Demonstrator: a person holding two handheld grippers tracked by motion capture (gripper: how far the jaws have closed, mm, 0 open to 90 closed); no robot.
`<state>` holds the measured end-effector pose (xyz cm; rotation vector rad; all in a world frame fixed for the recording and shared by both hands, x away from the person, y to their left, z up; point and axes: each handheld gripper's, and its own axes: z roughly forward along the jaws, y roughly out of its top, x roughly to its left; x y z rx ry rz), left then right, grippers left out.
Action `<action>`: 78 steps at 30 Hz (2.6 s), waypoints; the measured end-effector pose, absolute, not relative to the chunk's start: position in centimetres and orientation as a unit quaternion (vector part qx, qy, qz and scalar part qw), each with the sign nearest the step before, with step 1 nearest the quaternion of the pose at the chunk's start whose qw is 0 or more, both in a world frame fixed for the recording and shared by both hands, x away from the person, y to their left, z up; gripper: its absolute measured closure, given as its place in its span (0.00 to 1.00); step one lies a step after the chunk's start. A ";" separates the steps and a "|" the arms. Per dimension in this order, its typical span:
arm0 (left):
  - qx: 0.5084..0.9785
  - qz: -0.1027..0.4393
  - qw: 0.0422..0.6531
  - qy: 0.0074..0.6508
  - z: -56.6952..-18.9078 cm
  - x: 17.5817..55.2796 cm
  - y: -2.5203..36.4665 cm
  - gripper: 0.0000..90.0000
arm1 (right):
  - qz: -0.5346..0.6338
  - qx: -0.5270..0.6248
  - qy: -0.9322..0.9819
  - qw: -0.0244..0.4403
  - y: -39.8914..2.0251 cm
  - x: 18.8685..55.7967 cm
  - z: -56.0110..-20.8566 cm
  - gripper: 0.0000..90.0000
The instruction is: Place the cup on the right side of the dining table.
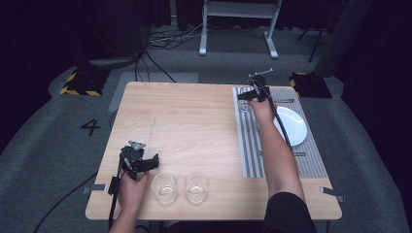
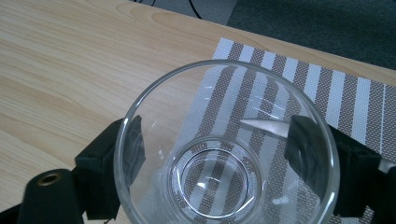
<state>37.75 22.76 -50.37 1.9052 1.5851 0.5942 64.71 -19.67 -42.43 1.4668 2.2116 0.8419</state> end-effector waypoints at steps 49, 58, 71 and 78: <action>0.716 0.223 0.292 0.594 -50.4 37.8 22.8 0.16 | 0.296 0.528 0.771 0.199 -20.9 63.0 -42.7 0.13; 0.715 0.224 0.293 0.594 -50.4 37.8 22.7 0.16 | 0.308 0.515 0.775 0.200 -21.4 60.9 -40.4 0.13; 0.714 0.224 0.294 0.595 -50.4 37.8 22.7 0.16 | 0.333 0.483 0.787 0.192 -22.5 56.7 -37.5 0.13; 0.714 0.224 0.294 0.595 -50.4 37.8 22.7 0.16 | 0.347 0.471 0.787 0.195 -22.9 54.4 -36.2 0.12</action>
